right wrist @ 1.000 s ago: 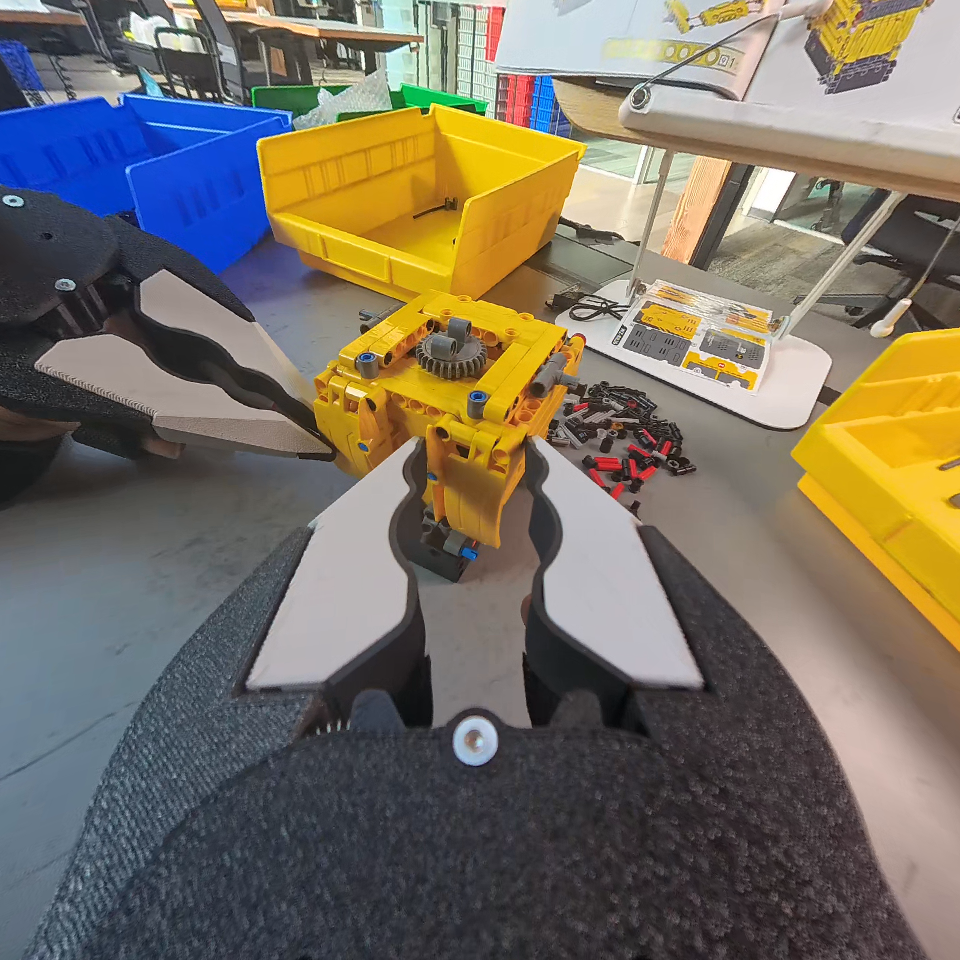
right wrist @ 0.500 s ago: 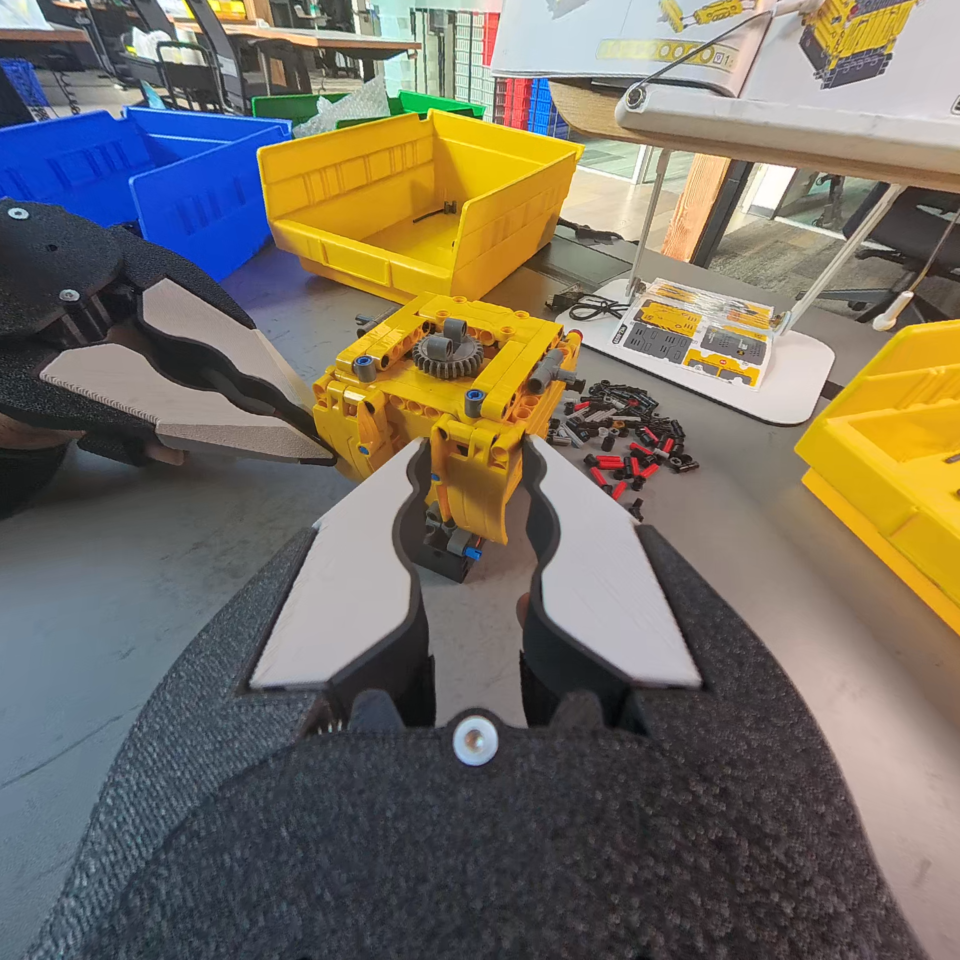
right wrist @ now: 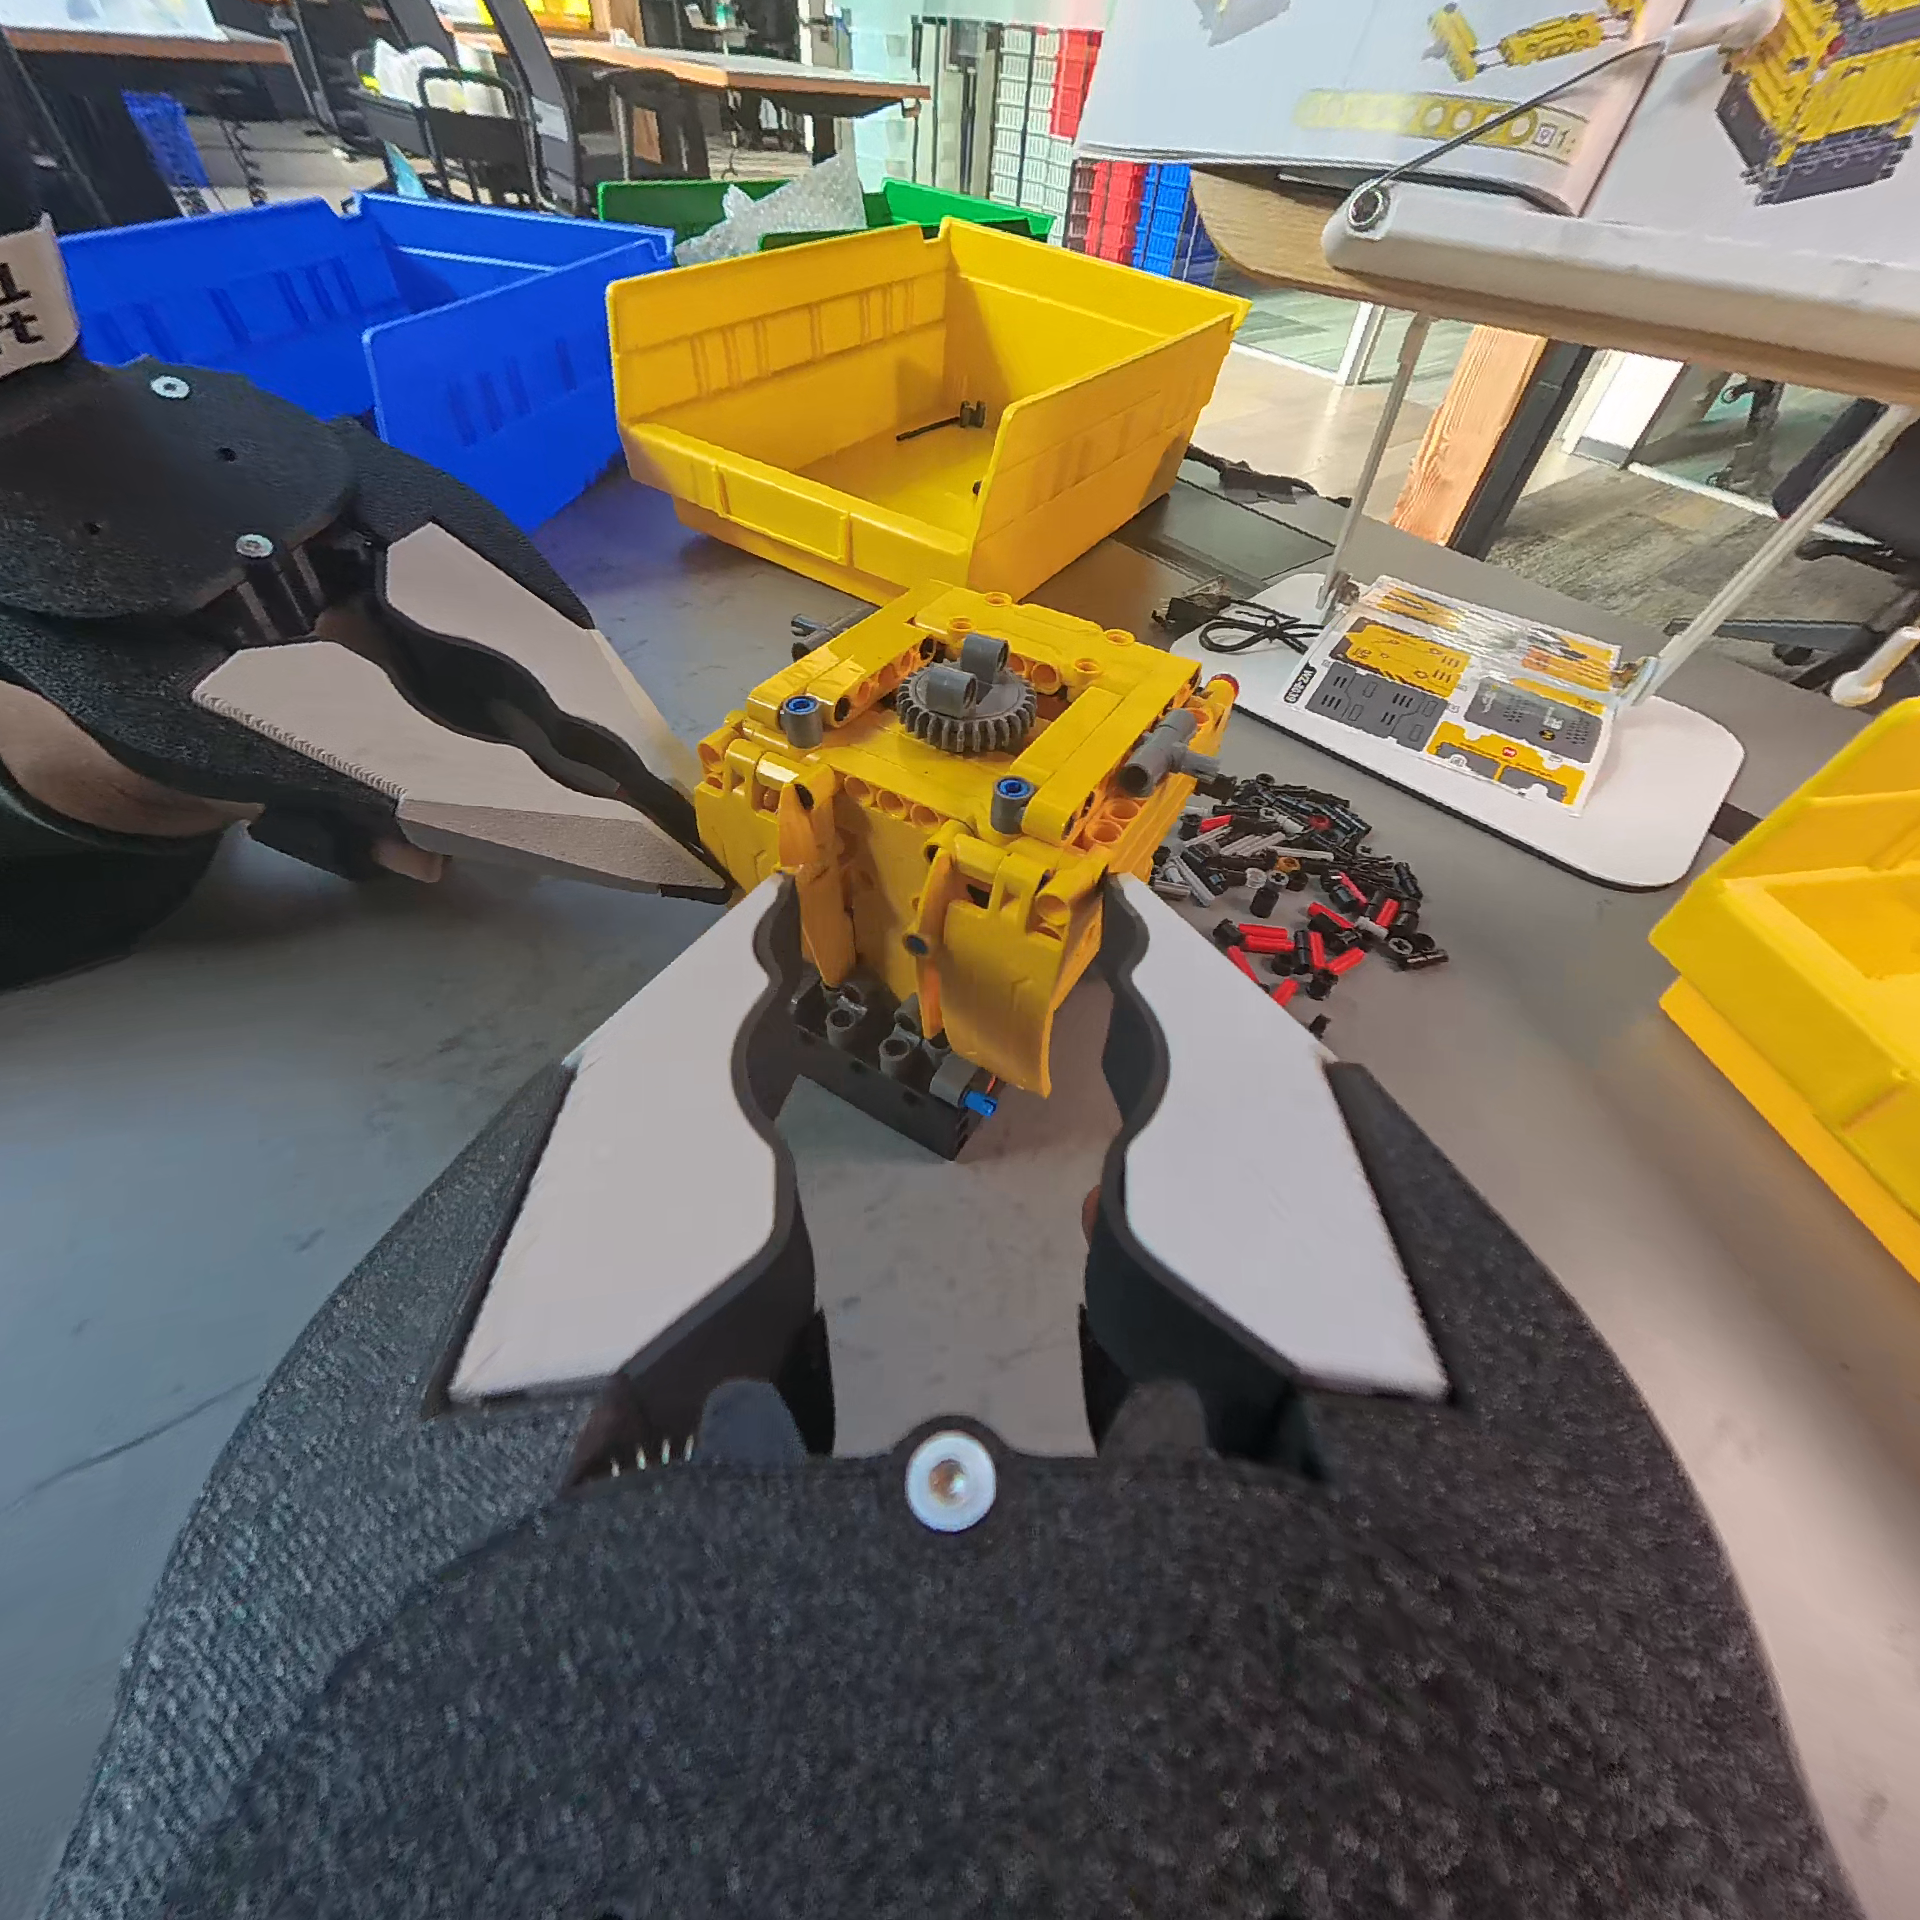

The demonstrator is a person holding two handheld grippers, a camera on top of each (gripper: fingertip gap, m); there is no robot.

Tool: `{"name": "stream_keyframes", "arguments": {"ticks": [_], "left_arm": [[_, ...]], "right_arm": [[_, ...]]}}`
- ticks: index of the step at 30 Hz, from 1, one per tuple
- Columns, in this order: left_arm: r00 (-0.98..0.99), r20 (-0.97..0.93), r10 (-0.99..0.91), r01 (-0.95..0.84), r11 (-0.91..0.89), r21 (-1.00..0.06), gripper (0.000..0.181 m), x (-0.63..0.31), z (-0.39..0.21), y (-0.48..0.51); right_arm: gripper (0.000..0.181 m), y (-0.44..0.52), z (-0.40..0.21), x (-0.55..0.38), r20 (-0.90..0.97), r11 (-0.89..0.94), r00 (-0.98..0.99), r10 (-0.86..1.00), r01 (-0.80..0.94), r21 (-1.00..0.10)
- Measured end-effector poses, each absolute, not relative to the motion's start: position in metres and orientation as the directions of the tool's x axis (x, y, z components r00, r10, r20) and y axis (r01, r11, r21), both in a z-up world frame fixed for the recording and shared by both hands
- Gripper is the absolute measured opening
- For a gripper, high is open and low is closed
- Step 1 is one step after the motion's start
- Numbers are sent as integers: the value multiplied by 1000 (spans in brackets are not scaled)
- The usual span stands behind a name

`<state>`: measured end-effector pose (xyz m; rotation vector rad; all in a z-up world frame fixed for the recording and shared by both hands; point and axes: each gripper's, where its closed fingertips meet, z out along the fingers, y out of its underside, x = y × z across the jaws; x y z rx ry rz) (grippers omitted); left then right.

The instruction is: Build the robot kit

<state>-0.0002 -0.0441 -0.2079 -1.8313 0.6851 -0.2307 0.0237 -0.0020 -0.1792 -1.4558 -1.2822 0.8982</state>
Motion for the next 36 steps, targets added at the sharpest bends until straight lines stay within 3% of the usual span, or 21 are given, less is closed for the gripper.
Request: {"name": "stream_keyframes", "arguments": {"ticks": [5, 9, 16, 36], "left_arm": [[822, -157, -547, -325, -226, -918, 4, -6, -207, -44], [824, -152, -546, -322, -230, -918, 4, -6, -207, -43], [827, -141, -544, -313, -239, -919, 4, -6, -207, -42], [856, -131, -500, -270, -217, -938, 12, -17, -198, -40]], "right_arm": [[50, 1, -191, 34, 47, -11, 155, 987, 352, -936], [30, 1, -204, 32, 109, 27, 166, 980, 433, -901], [47, -2, -217, 28, 286, 150, 181, 941, 537, -830], [46, -4, -206, 26, 265, 152, 188, 946, 465, -872]]}}
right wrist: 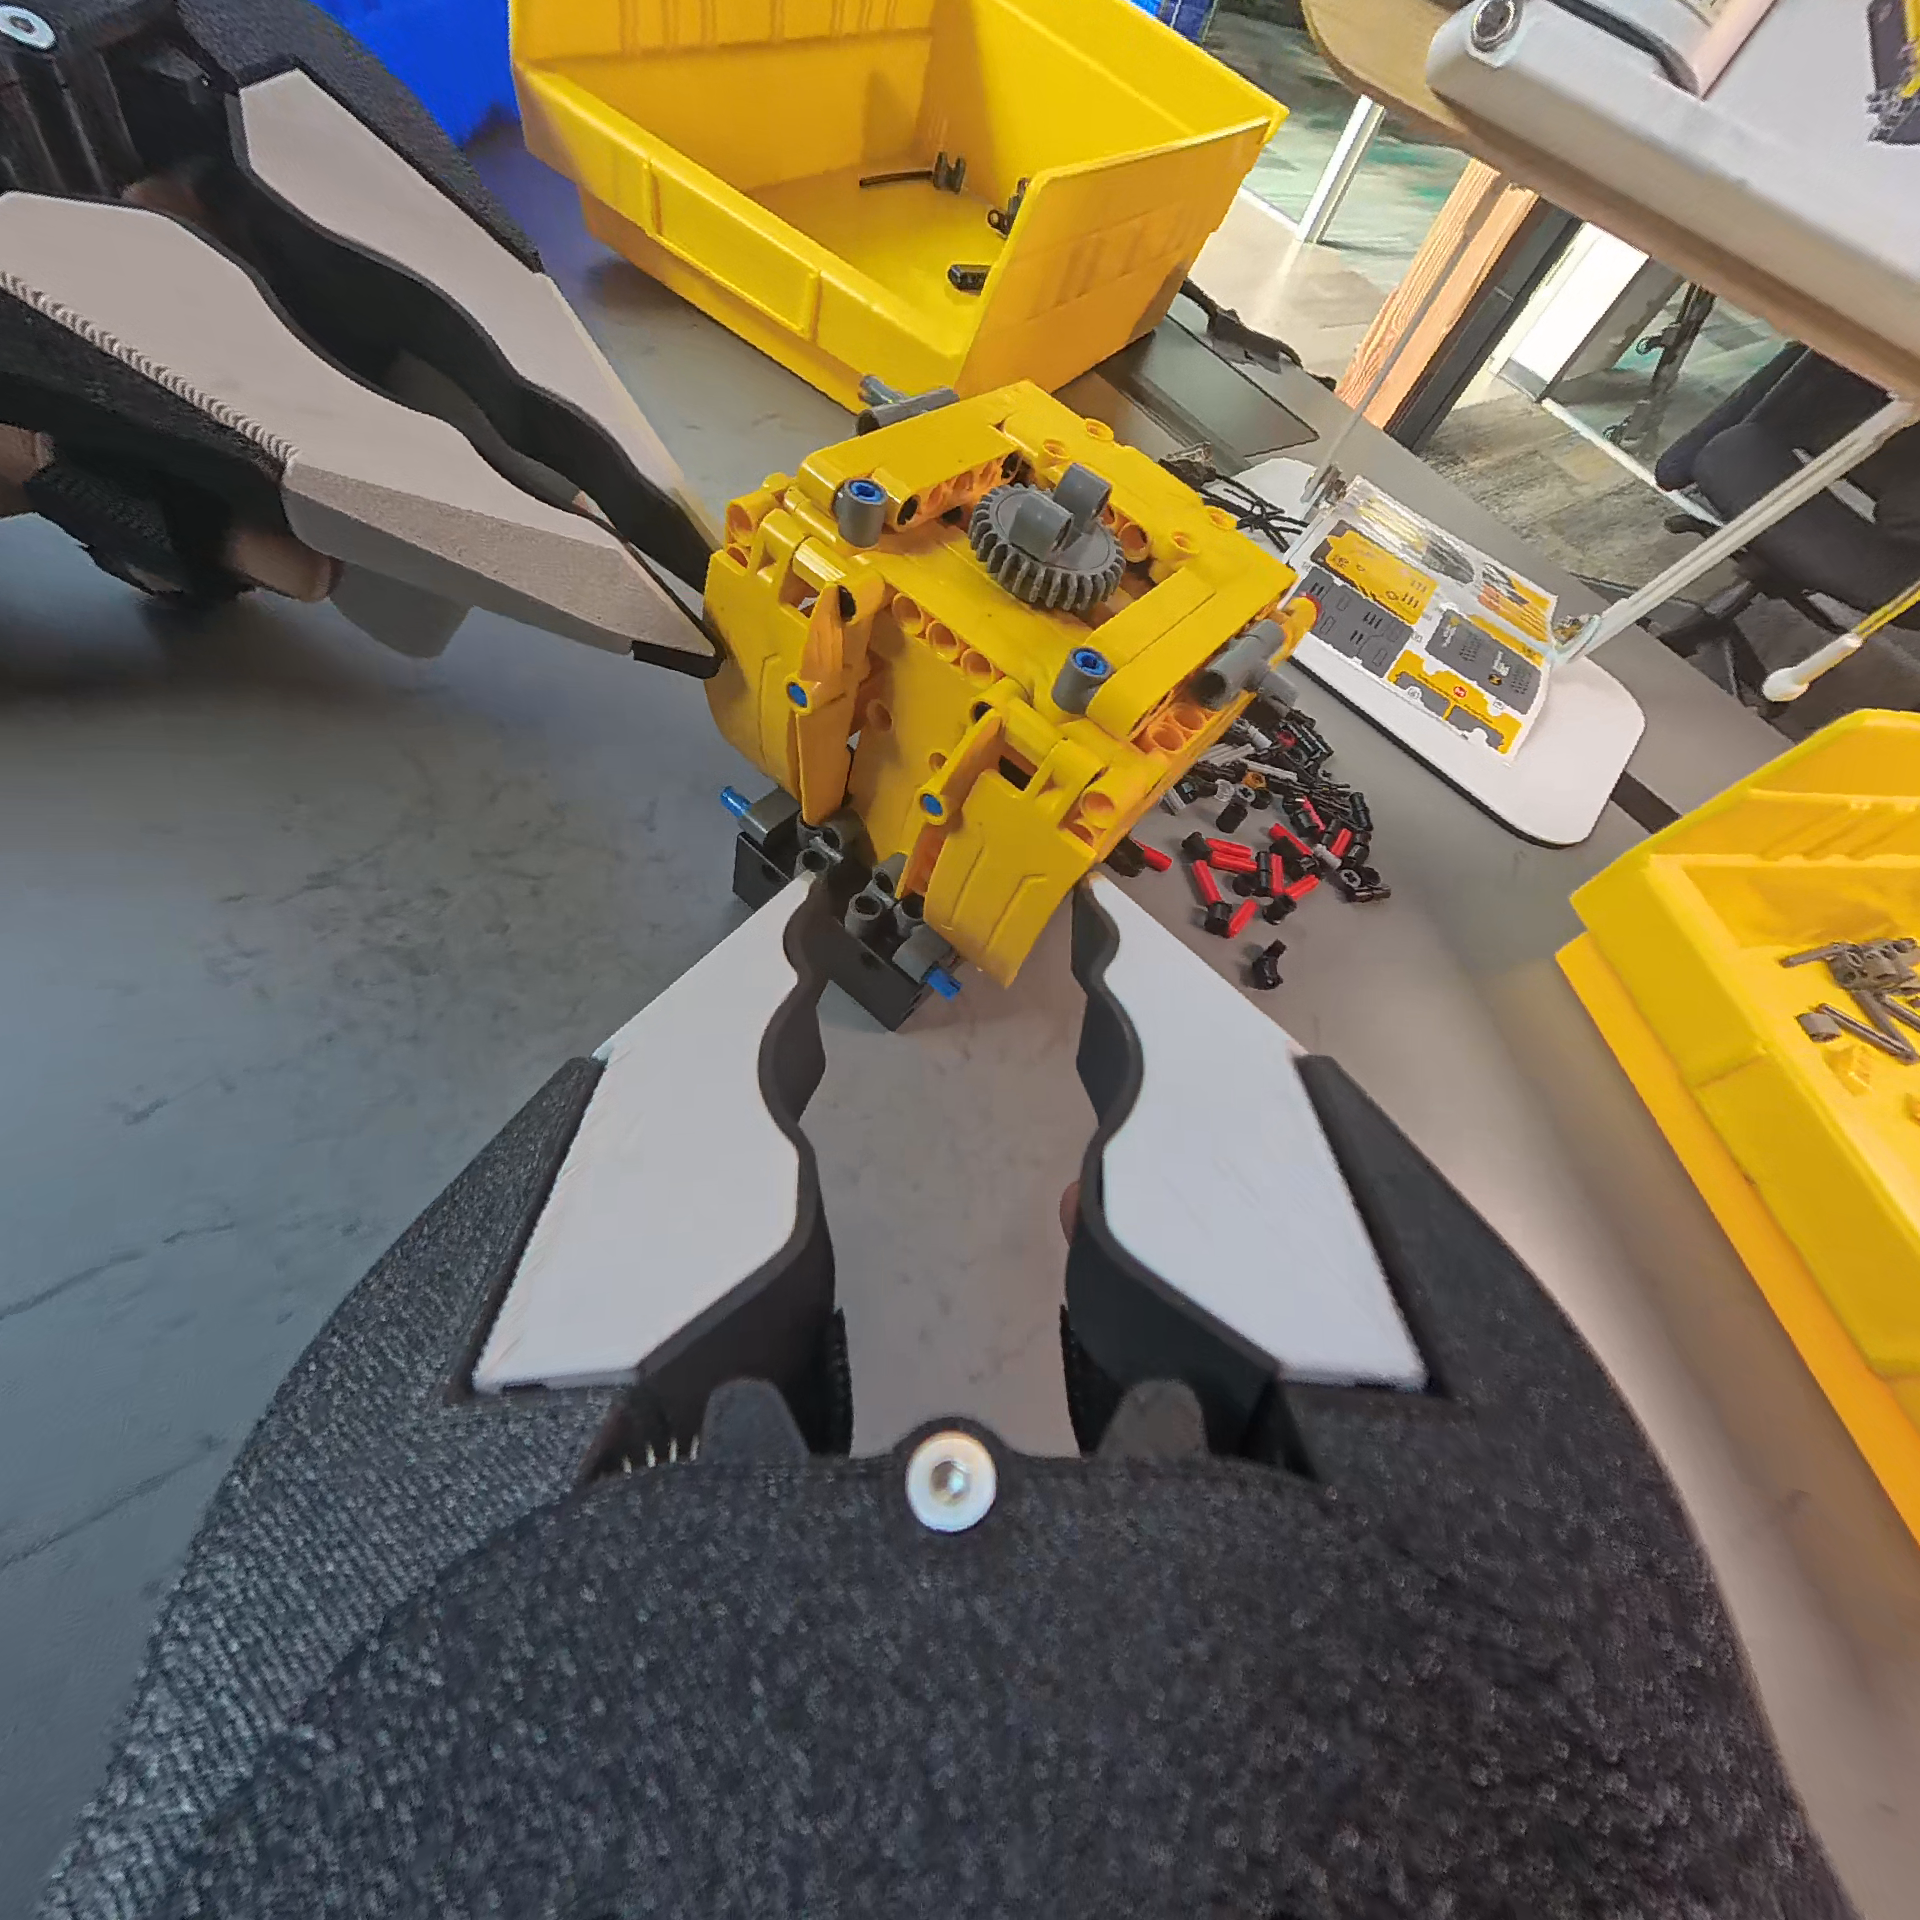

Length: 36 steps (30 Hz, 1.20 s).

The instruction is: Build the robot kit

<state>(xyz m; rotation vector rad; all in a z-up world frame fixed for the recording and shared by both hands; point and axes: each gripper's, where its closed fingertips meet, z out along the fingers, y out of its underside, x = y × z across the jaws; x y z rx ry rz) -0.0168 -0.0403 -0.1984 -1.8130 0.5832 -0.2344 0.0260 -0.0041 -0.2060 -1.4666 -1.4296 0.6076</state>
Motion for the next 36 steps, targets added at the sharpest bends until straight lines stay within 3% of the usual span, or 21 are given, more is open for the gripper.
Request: {"name": "stream_keyframes", "arguments": {"ticks": [3, 4, 9, 13, 17, 23, 36], "left_arm": [[869, -98, -485, -243, -245, -938, 17, -22, -199, -39], [871, -60, -487, -216, -270, -938, 27, -23, -199, -40], [890, 59, -453, -73, -269, -960, 37, -39, -181, -36], [885, 29, -464, -112, -273, -956, 45, -33, -187, -27], [886, 26, -463, -107, -259, -960, 45, -31, -187, -22], [880, 106, -462, -23, -263, -964, 45, -34, -186, -20], [900, 118, -421, -15, -301, -954, 44, -33, -187, -20]], "right_arm": [[42, -5, -204, 25, 272, 165, 180, 945, 456, -875], [43, -4, -203, 25, 262, 154, 188, 947, 449, -880], [59, 7, -184, 23, 174, 97, 200, 964, 343, -934], [81, 12, -188, 11, 154, 101, 126, 980, 353, -930], [80, 7, -191, 1, 163, 138, 47, 986, 338, -931], [81, 3, -193, -1, 215, 188, 49, 975, 327, -926], [81, 3, -197, -2, 310, 258, 92, 946, 362, -896]]}}
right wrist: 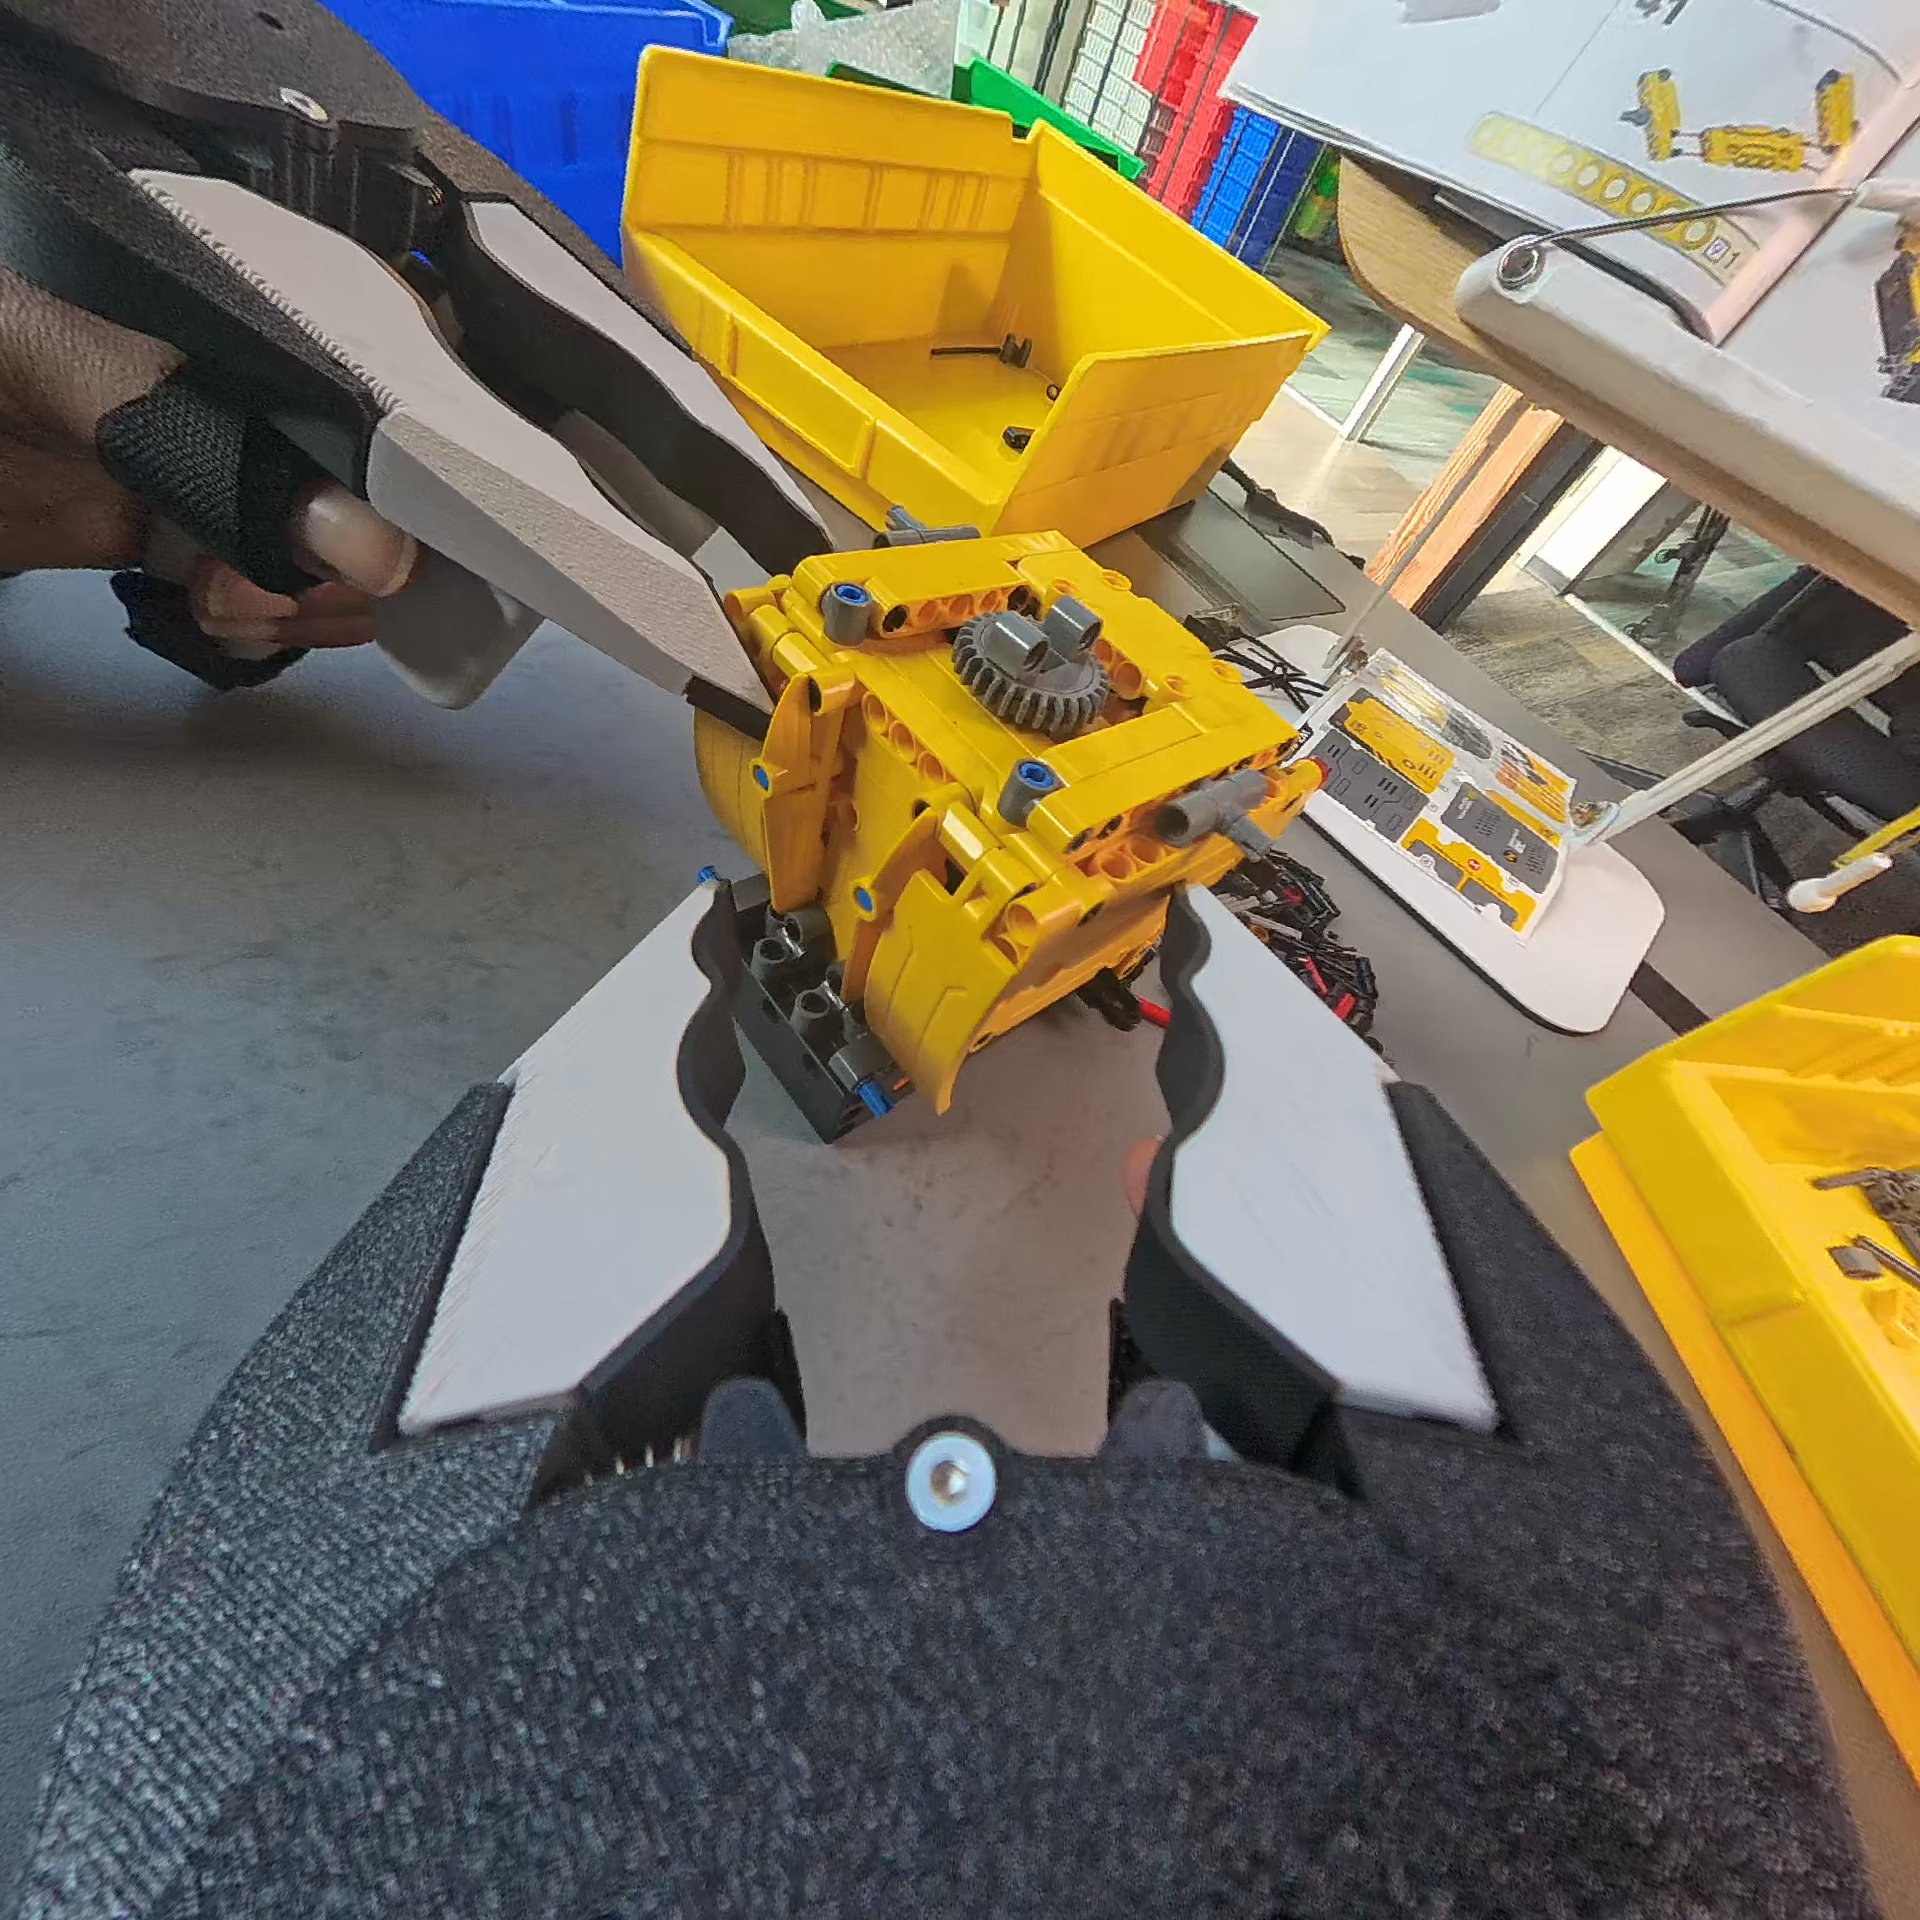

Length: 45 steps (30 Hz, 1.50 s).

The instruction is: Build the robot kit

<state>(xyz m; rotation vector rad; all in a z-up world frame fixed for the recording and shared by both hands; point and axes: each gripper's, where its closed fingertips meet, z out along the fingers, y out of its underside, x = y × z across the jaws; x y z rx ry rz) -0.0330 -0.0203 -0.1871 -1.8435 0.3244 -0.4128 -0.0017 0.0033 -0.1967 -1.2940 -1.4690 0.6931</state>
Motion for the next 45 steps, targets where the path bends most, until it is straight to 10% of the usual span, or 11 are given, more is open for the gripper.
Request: {"name": "stream_keyframes", "arguments": {"ticks": [45], "left_arm": [[927, 120, -354, -24, -378, -926, 67, -29, -187, -17]], "right_arm": [[63, 4, -194, 0, 296, 240, 128, 947, 334, -911]]}}
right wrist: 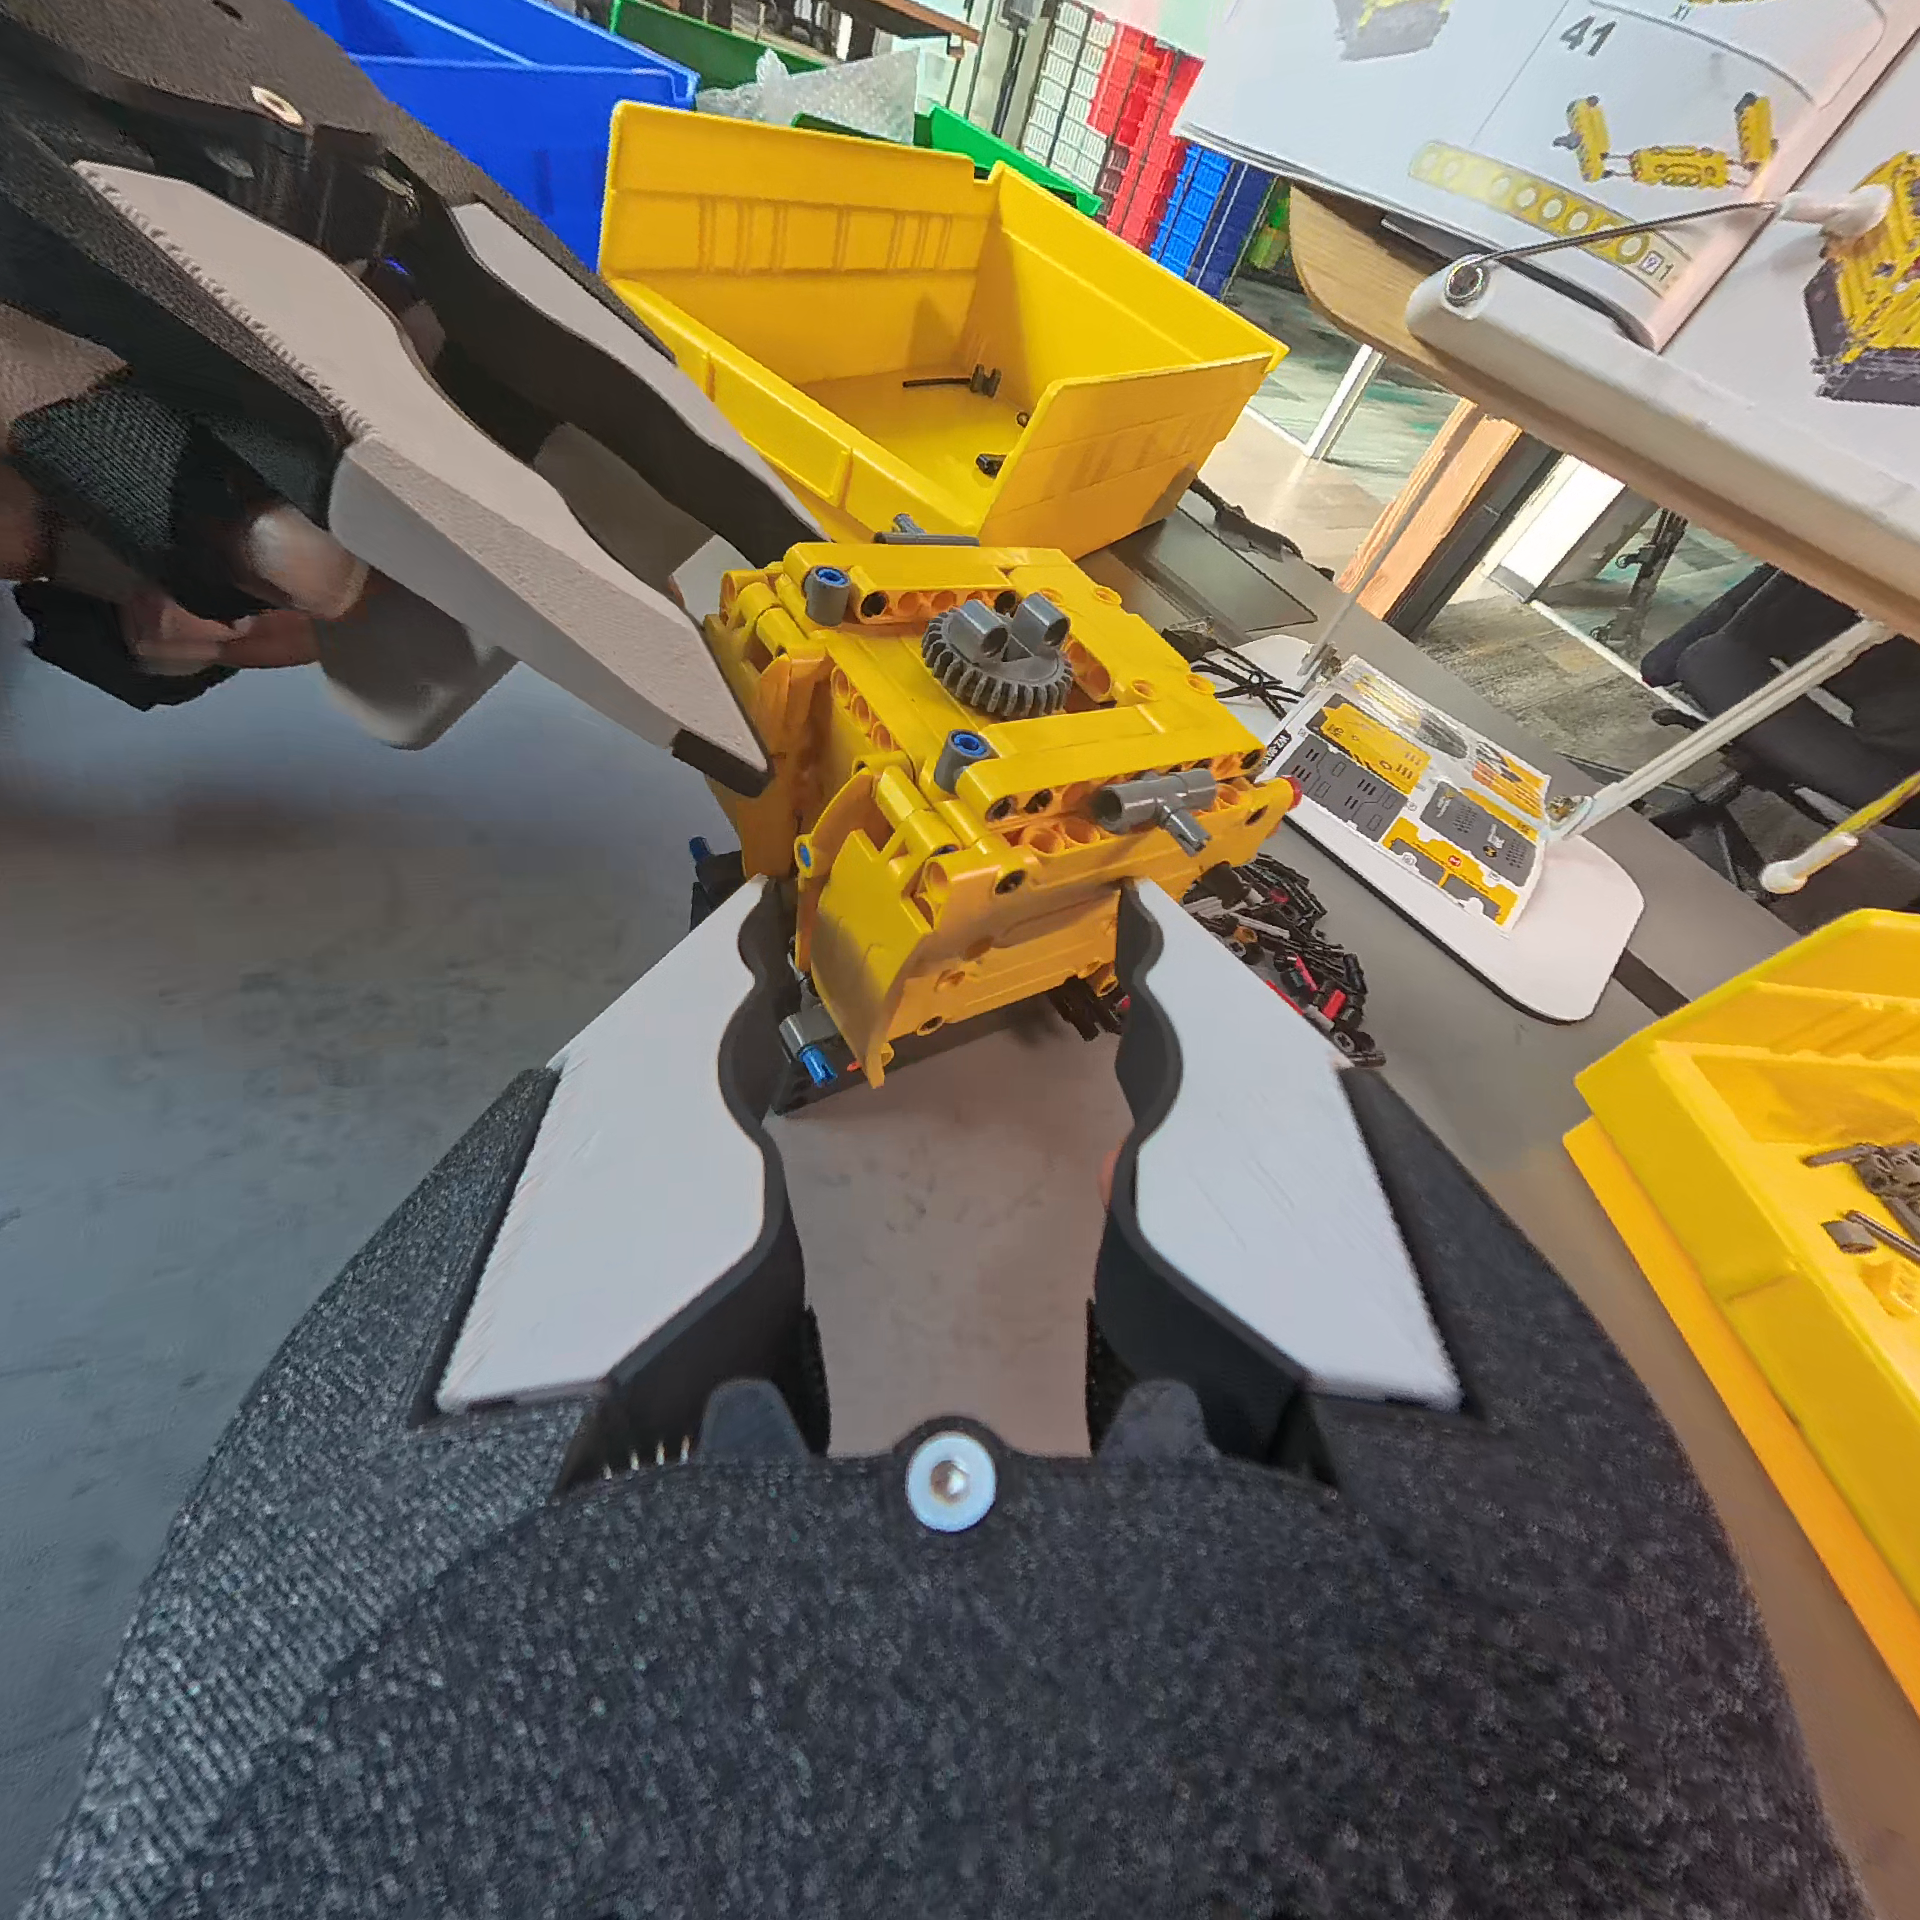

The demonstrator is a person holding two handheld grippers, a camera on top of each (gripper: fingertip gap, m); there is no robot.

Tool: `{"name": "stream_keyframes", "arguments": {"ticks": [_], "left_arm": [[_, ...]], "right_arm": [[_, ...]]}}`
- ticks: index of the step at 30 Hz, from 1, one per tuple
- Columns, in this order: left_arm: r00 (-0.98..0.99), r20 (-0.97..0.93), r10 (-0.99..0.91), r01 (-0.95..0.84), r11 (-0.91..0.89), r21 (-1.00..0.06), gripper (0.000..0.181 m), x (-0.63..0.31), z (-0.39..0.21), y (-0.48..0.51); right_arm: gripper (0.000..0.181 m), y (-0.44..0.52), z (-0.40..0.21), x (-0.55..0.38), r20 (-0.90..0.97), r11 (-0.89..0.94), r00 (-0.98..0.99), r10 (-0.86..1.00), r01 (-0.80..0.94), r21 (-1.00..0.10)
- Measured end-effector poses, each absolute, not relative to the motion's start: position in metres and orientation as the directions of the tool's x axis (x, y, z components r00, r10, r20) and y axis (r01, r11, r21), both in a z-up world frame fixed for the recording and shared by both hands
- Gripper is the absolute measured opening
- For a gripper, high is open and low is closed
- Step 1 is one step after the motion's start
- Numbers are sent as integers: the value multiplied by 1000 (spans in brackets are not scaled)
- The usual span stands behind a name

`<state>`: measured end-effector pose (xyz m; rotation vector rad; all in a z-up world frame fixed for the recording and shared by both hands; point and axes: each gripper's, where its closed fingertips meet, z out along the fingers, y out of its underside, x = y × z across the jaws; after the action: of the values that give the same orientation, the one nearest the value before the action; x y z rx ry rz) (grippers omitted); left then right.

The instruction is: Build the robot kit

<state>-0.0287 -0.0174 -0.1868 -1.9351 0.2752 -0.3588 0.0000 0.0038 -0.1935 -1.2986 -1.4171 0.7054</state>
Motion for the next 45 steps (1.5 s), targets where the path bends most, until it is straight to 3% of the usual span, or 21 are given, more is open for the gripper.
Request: {"name": "stream_keyframes", "arguments": {"ticks": [3, 20, 38, 45], "left_arm": [[946, 46, -321, -81, -373, -924, 53, -34, -189, -16], [954, 121, -273, 12, -369, -929, 49, -33, -189, -18], [924, 318, -215, 242, -317, -917, 43, -38, -186, -17], [923, 313, -223, 232, -326, -917, 43, -37, -189, -17]], "right_arm": [[63, 5, -195, 0, 324, 263, 133, 937, 344, -901], [62, 5, -196, 1, 358, 291, 139, 923, 355, -888], [62, 3, -196, 1, 379, 311, 139, 915, 357, -881], [62, 4, -197, 2, 382, 312, 141, 913, 361, -879]]}}
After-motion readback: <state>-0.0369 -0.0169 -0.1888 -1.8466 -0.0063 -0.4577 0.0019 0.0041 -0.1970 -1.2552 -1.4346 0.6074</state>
